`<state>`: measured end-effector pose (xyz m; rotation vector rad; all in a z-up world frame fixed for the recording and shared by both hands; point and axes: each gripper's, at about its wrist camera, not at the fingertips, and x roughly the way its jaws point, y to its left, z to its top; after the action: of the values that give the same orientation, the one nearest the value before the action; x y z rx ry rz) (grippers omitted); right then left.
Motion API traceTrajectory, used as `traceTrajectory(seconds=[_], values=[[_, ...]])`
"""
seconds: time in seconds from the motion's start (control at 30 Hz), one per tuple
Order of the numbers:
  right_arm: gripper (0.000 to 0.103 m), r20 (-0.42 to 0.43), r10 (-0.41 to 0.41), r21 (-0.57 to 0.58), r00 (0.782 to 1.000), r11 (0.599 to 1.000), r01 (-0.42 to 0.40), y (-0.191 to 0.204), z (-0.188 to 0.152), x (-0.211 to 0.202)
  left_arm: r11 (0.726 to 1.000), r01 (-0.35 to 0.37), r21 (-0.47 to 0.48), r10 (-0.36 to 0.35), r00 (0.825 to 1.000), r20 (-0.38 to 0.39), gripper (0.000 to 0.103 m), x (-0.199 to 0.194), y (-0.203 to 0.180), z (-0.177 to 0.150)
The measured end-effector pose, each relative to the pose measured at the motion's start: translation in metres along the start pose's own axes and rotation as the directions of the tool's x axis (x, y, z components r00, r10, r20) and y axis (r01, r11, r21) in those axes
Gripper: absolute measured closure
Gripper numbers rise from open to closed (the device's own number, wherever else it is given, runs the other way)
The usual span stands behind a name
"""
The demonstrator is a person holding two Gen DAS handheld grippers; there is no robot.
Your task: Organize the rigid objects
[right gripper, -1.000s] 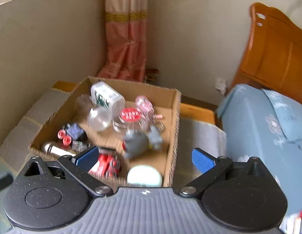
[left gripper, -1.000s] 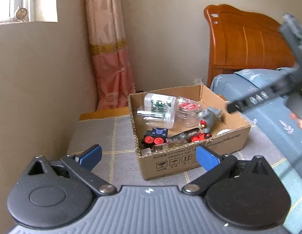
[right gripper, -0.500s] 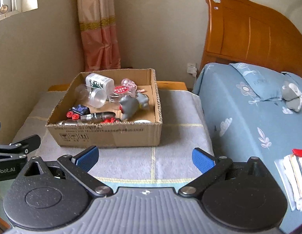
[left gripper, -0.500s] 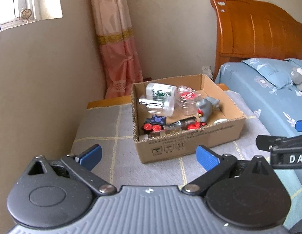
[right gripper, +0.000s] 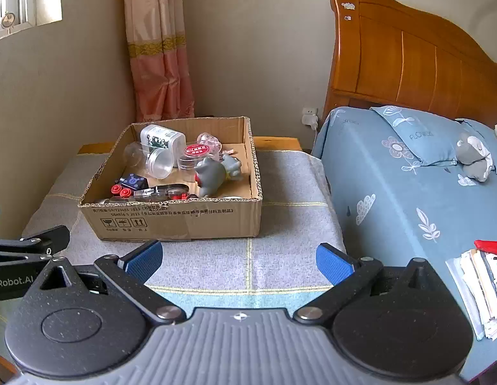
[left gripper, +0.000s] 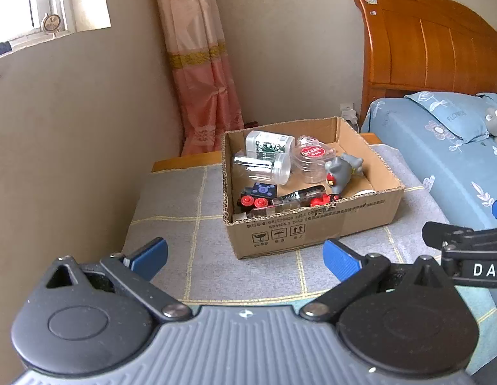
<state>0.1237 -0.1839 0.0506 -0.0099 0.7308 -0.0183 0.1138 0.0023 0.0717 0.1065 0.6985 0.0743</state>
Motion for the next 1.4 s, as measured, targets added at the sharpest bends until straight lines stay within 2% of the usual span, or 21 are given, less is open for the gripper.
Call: traceTrajectory(seconds=[1.4], values=[[0.0, 0.023, -0.009, 0.003, 1.0, 1.0, 0.009, -0.003, 0.001, -0.006, 1.0, -0.027, 0.002, 0.027, 1.0, 0.01, 0.001, -0.01, -0.006, 0.004]])
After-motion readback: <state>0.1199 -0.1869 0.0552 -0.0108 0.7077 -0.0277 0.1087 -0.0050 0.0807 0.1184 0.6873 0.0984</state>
